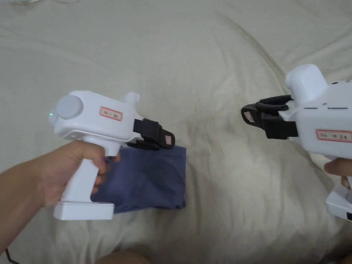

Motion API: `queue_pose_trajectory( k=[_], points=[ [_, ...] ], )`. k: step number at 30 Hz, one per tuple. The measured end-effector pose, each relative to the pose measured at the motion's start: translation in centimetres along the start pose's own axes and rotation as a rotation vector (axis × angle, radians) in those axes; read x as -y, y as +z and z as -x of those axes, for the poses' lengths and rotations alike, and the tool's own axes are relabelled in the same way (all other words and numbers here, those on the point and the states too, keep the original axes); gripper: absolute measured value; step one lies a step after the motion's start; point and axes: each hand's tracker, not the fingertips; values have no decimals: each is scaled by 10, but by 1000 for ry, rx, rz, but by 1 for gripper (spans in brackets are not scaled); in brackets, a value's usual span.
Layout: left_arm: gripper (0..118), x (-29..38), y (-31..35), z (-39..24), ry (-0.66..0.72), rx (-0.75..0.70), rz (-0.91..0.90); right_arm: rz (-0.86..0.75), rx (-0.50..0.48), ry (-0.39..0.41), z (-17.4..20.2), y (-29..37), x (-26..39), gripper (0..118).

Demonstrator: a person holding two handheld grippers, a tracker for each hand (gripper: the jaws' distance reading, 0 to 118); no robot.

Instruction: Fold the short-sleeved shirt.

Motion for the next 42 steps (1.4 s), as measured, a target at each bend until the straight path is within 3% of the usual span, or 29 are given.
queue_pose_trajectory(
  k=[6,9,12,14,18,21,22,23,26,30,35,42],
  points=[
    [0,74,105,65,94,-60,-84,69,-182,53,79,-81,-6,0],
    [0,115,140,106,189,-92,-147,166,-177,72,113,-120,-4,0],
    [0,149,160,124,236,-69,-197,215,-217,60,120,-140,2,0],
    [0,161,165,130,236,-52,-209,243,-170,69,121,-148,3,0],
    [0,156,157,158,252,15,-224,322,-171,-16,107,-167,11,0],
    [0,146,142,161,239,40,-214,331,-149,-5,107,-170,13,0],
    [3,141,138,165,229,43,-214,335,-149,-4,107,-169,12,0],
    [20,137,136,169,227,55,-217,337,-146,-5,108,-169,12,0],
    [89,128,124,181,279,200,-169,339,-141,6,110,-168,12,0],
    [93,126,119,187,304,377,-170,343,-143,10,111,-165,11,0],
    [93,115,91,197,304,354,-64,346,-147,22,109,-166,11,0],
    [93,103,55,201,320,461,-67,352,-152,22,107,-169,11,0]
  ],
)
